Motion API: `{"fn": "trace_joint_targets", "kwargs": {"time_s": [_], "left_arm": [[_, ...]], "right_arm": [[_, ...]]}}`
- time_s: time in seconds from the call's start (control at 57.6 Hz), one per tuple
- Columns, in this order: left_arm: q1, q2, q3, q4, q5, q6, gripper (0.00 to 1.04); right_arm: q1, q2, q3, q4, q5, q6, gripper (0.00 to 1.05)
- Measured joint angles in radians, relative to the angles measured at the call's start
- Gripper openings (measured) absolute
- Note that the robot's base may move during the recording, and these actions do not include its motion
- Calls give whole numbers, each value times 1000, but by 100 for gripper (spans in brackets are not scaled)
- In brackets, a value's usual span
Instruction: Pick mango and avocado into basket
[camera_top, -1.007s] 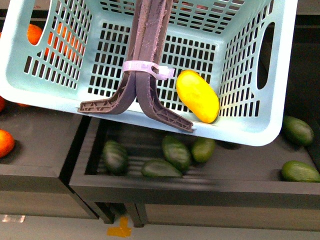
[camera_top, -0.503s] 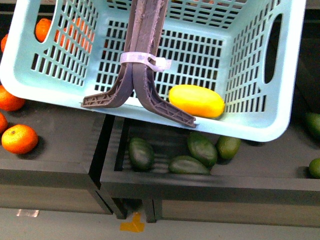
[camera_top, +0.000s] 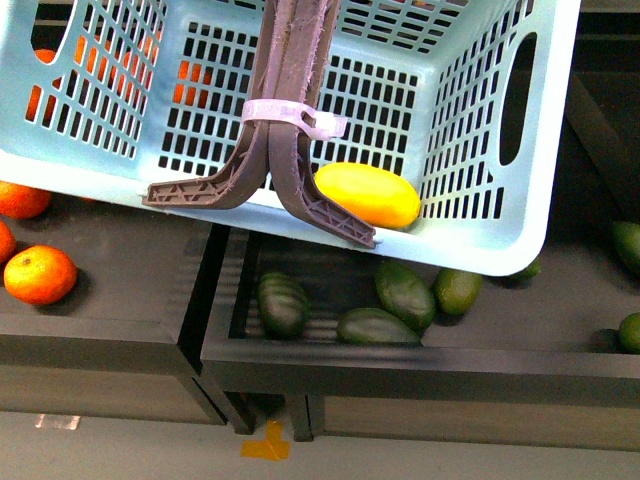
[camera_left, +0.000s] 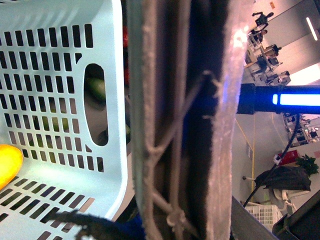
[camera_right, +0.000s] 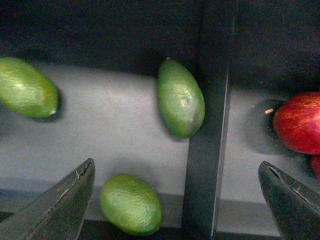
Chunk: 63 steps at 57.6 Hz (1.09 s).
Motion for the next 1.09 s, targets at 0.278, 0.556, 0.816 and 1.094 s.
{"fn": "trace_joint_targets", "kwargs": {"time_s": [0.278,0.556,0.816,1.094], "left_arm": [[0,0,0,0,12,0,14],[0,0,0,0,12,0,14],[0,0,0,0,7,0,14],[0,0,0,0,11,0,14]], "right_arm": [[24,182,151,-37,-5,39,96],[16,333,256,-25,3,64,96],[16,461,414,-23,6,84,96],[19,537,504,-50,13,87,96]]}}
